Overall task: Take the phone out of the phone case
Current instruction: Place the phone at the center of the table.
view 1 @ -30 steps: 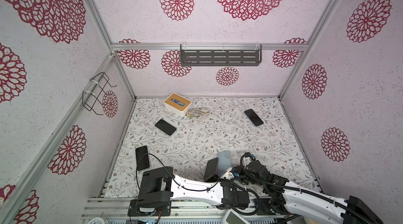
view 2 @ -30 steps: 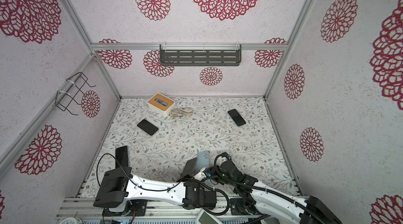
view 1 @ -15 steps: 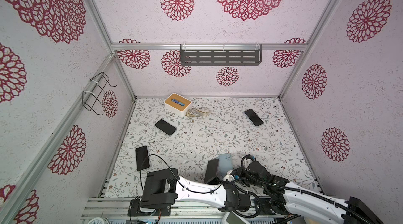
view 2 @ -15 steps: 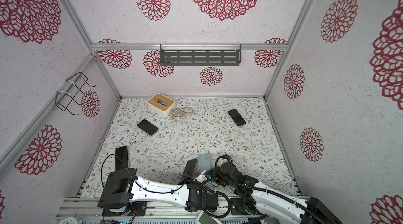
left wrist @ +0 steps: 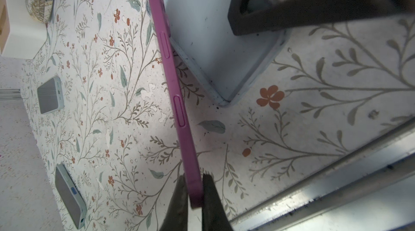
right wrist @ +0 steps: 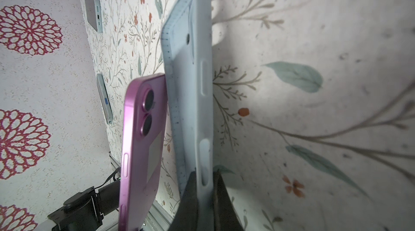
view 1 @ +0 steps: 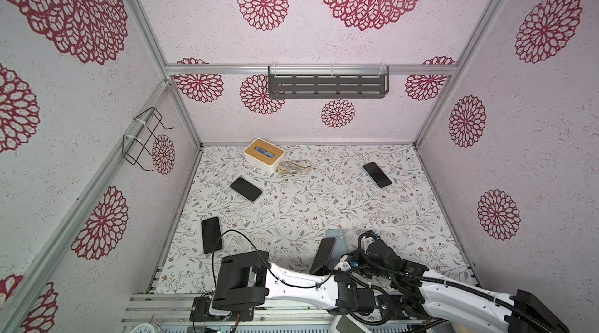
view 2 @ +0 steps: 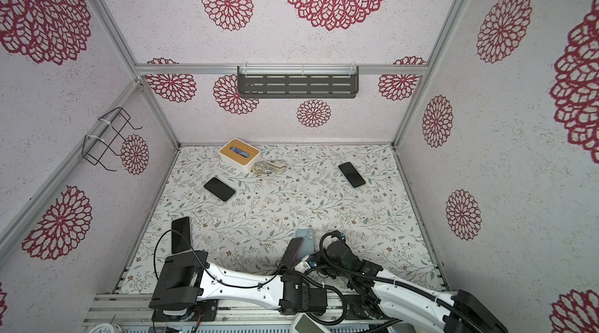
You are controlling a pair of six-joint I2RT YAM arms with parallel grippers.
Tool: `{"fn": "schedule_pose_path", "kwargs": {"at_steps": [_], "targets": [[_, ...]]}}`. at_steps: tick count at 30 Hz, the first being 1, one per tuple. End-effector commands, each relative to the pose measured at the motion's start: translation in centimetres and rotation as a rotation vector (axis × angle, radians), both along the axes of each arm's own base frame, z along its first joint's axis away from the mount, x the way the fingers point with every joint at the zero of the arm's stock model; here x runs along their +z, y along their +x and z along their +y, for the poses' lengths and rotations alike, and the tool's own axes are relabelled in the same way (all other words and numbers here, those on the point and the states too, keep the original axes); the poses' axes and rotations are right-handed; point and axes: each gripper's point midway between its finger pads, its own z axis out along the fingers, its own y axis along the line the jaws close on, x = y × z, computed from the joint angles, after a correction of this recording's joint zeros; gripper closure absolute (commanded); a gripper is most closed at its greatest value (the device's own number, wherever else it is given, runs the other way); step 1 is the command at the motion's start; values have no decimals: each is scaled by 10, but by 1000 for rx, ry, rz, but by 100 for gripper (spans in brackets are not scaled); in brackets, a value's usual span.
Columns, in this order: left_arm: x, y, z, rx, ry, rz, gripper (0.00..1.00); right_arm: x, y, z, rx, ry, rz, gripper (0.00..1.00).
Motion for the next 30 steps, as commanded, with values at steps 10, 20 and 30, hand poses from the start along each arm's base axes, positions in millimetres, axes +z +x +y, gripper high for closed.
{"fn": "schedule_pose_path", "kwargs": {"at_steps": [10,20,30], "targets": [[-32,-7,-17,34,-30,122,83,-9,-3,-27,-67,-85,4,100],[-28,2,-24,49,-88,124,43,-8,-1,-25,-60,-95,0,100],[18,22,-5,140,-299,89,5,-7,1,-33,-94,-127,0,100]]}}
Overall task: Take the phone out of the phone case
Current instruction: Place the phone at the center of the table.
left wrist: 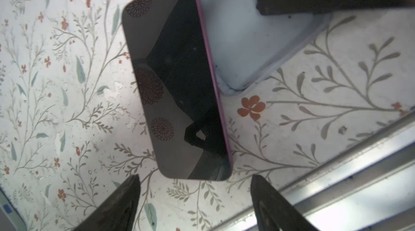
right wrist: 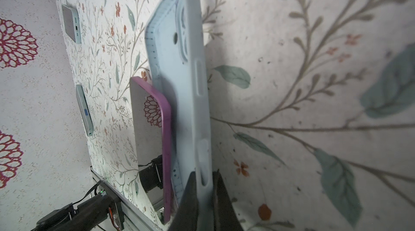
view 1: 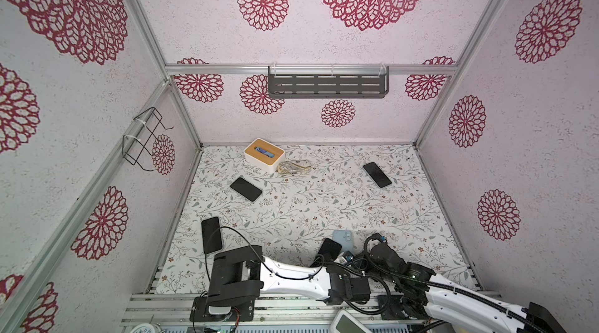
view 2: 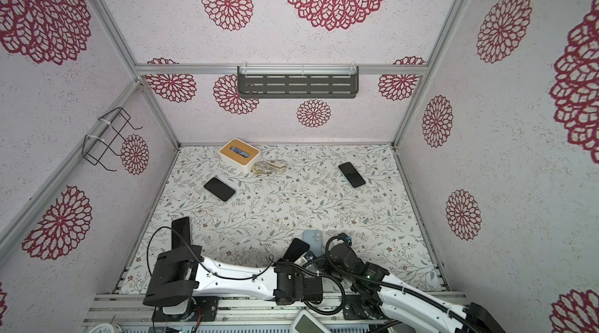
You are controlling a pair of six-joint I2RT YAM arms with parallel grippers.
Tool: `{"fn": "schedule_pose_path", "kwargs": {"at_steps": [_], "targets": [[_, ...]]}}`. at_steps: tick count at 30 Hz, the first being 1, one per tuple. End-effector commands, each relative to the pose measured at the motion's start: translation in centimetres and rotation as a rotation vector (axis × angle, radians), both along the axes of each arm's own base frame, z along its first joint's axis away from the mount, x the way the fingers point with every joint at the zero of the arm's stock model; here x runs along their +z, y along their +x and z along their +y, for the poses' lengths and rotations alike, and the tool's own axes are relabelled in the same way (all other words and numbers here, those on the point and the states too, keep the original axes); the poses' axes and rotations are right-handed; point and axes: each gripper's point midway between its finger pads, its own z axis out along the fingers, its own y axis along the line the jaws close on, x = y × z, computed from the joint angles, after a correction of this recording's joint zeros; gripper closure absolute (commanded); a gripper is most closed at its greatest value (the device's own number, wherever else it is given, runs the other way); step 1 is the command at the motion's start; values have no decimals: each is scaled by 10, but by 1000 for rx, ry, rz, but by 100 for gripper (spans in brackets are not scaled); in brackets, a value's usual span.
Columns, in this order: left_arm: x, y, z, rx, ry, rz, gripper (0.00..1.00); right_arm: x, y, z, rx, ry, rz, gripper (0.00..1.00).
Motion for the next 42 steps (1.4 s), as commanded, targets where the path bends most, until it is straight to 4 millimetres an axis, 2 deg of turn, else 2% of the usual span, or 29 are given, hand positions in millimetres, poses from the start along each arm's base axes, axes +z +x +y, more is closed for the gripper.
{"fn": "schedule_pose_path", "kwargs": {"at_steps": [1,5,8,12,18,22,24,29,31,35,42], "targets": [[30,17,2,70,-145,-35,2,5,7,-11,-53,-49,-20,100],[54,36,20,146,-250,-60,0,10,11,-24,-92,-114,-40,100],[68,50,36,203,-328,-82,2,10,13,-21,-91,-102,-46,100],[80,68,67,303,-405,-122,3,20,22,3,-57,-16,-78,100],[99,82,129,468,-499,-196,3,49,40,44,46,12,-139,100],[106,83,161,543,-530,-227,3,47,43,74,126,43,-119,100],[108,82,170,563,-547,-232,3,45,44,84,158,30,-106,100],[102,79,173,585,-564,-221,3,46,50,80,192,-141,-138,100],[100,81,165,575,-583,-212,3,45,55,72,205,-256,-156,100],[99,84,152,556,-592,-207,3,39,57,70,240,-367,-152,100],[101,86,144,568,-680,-193,3,38,59,79,309,-608,-214,100]]}}
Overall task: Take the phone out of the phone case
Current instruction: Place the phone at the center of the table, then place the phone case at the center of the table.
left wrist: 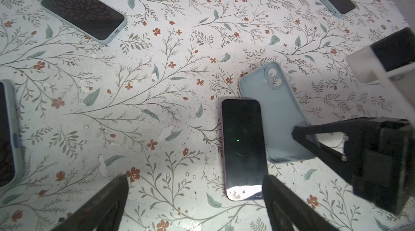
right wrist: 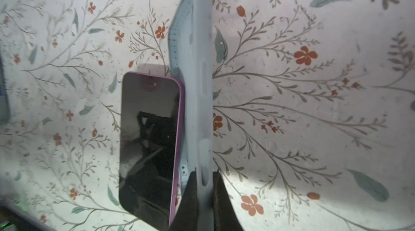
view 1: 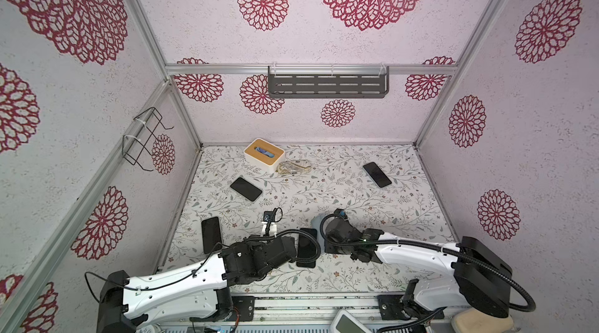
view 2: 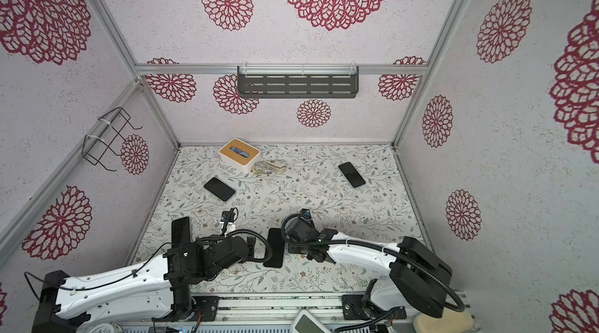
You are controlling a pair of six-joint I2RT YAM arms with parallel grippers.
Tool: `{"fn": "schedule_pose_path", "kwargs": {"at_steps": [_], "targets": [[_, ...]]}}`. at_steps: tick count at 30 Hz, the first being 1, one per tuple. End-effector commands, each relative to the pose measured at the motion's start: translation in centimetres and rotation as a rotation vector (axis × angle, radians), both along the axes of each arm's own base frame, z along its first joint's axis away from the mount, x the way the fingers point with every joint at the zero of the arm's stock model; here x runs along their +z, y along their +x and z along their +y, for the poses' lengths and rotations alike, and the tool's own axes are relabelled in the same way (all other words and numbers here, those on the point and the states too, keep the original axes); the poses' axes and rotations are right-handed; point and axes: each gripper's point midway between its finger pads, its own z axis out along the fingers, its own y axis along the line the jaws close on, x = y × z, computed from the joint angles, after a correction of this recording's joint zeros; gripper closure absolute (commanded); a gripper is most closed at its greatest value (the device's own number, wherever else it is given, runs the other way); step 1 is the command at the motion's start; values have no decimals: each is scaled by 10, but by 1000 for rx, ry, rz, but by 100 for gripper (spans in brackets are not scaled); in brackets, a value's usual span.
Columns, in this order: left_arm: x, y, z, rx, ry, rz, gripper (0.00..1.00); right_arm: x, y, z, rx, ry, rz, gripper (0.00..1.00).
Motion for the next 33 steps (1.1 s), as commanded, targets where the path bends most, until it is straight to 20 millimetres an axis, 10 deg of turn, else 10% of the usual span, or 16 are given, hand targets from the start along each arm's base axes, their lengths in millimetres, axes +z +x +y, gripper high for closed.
{"fn": "schedule_pose_path", "kwargs": {"at_steps": [1,13,33], "targets": [[3,4,-4,18,-86,-16,3,9,7,-8,26,-175,-89,100],[-2,1,6,51,-138,-19,3,32,15,-42,-96,-278,-211,100],[7,5,19,75,-162,-34,3,7,-26,-2,-128,173,-60,100]]}}
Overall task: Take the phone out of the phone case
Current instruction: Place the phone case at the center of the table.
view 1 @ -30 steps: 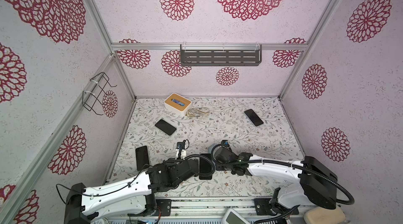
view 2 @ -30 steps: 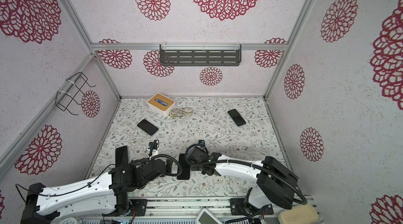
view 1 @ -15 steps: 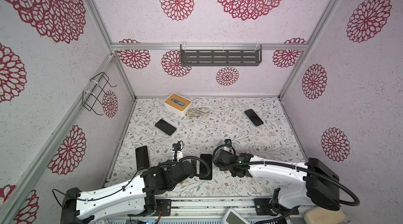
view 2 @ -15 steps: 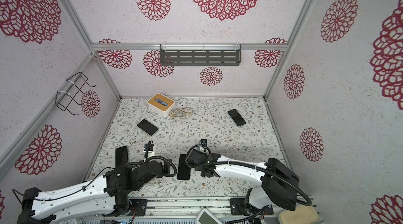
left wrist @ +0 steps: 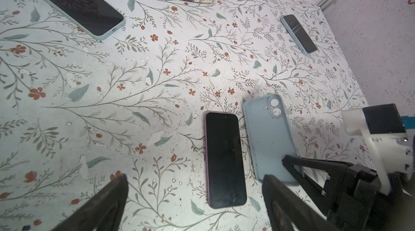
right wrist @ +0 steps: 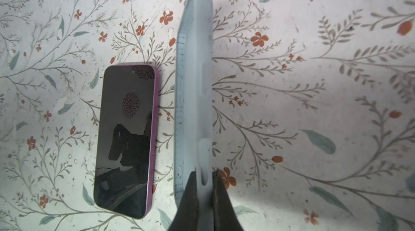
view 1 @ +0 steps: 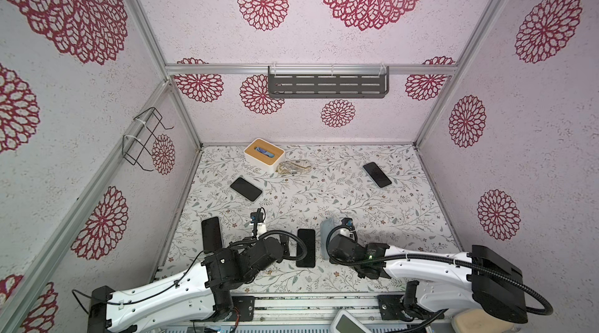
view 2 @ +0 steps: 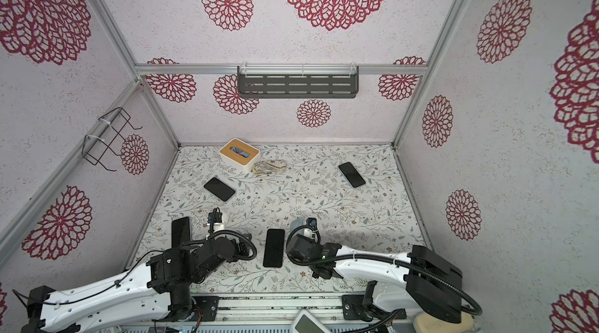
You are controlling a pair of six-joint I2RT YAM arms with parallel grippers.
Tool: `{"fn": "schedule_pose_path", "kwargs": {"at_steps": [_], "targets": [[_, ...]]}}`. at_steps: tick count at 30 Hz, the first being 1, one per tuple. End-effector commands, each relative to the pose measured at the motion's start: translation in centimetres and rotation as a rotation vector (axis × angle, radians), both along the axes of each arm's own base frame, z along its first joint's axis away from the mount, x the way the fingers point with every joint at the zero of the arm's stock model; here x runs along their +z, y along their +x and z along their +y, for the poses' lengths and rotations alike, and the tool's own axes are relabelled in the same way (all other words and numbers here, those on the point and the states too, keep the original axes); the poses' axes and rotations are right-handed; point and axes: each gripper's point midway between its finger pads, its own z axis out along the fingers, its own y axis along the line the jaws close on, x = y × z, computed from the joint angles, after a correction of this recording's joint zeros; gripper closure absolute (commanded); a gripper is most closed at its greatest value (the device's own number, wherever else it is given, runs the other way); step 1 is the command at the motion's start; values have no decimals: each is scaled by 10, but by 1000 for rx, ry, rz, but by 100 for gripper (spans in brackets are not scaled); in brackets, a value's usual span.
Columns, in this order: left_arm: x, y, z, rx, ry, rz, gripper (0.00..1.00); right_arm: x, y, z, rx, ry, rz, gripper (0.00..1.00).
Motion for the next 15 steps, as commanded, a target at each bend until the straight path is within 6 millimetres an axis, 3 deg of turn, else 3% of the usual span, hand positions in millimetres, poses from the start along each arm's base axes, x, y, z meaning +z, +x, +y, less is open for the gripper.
{"fn": "schedule_pose_path", "kwargs": {"at_steps": [1,15], "targets": [[0,3,5,13,16,-5,3,9,-4,21,-11,140,23,100],[0,6,2,9,17,-4,3,2,-25,15,10,143,63,100]]}}
